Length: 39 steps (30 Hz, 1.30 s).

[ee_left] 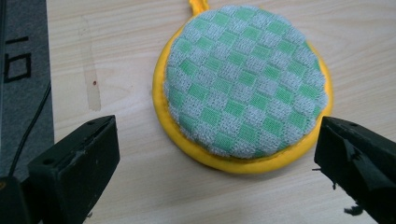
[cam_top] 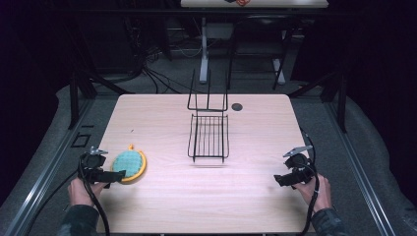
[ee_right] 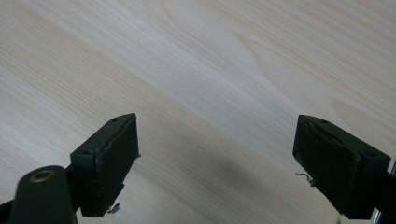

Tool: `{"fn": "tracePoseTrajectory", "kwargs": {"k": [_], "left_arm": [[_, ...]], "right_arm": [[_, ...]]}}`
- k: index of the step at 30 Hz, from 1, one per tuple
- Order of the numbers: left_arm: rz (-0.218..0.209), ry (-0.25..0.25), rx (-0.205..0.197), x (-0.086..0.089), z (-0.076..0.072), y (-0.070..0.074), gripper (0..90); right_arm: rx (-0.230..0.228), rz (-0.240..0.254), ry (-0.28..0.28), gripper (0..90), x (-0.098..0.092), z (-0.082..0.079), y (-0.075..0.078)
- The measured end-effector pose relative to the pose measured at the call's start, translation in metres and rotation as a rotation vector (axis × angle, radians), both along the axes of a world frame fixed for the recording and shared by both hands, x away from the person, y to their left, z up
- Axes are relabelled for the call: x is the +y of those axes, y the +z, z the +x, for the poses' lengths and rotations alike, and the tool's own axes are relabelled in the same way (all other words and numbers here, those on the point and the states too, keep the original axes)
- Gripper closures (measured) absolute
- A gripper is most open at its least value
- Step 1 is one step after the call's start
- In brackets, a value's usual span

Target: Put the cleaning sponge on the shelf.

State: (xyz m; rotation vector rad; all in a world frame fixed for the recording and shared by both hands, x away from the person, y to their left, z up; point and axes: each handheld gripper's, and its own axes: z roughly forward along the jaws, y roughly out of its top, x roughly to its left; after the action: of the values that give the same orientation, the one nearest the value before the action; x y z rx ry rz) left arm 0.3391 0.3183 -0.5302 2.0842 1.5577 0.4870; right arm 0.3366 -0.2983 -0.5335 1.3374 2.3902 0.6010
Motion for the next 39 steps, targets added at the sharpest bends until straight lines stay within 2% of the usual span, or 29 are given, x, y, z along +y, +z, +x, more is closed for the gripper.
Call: {"fn": "tracePoseTrajectory", "kwargs": {"k": [5,8,15,23,29,31,37,39], "left_arm": [[-0.004,-0.015,-0.021,-0.001,0.001,0.003,0.1],[-0.029,-0.038,-0.038,0.0,0.003,0.005,0.1],[-0.023,-0.03,-0.045,0.001,0.01,0.007,0.1],[-0.097,-0.033,-0.078,0.002,0.024,0.022,0.0],[-0.061,-0.055,-0.085,-0.01,0.038,0.028,0.0],[-0.046,-0.062,-0.077,-0.015,0.045,0.027,0.1],[-0.052,-0.055,-0.075,-0.02,0.062,0.021,0.0],[-0.056,-0.054,-0.063,-0.02,0.067,0.018,0.0]], "right_arm": [[-0.007,0.011,0.012,13.6,0.003,-0.002,0.004],[-0.002,0.009,0.015,13.7,0.004,-0.002,0.003],[0.009,0.005,0.026,13.5,0.006,-0.003,0.003],[0.006,0.013,0.023,13.7,0.007,-0.002,0.003],[-0.012,0.017,0.041,13.7,0.01,-0.006,0.006],[-0.017,0.015,0.042,13.5,0.011,-0.007,0.008],[-0.005,0.007,0.04,13.5,0.01,-0.007,0.007],[0.0,0.0,0.041,13.5,0.01,-0.007,0.006]]}}
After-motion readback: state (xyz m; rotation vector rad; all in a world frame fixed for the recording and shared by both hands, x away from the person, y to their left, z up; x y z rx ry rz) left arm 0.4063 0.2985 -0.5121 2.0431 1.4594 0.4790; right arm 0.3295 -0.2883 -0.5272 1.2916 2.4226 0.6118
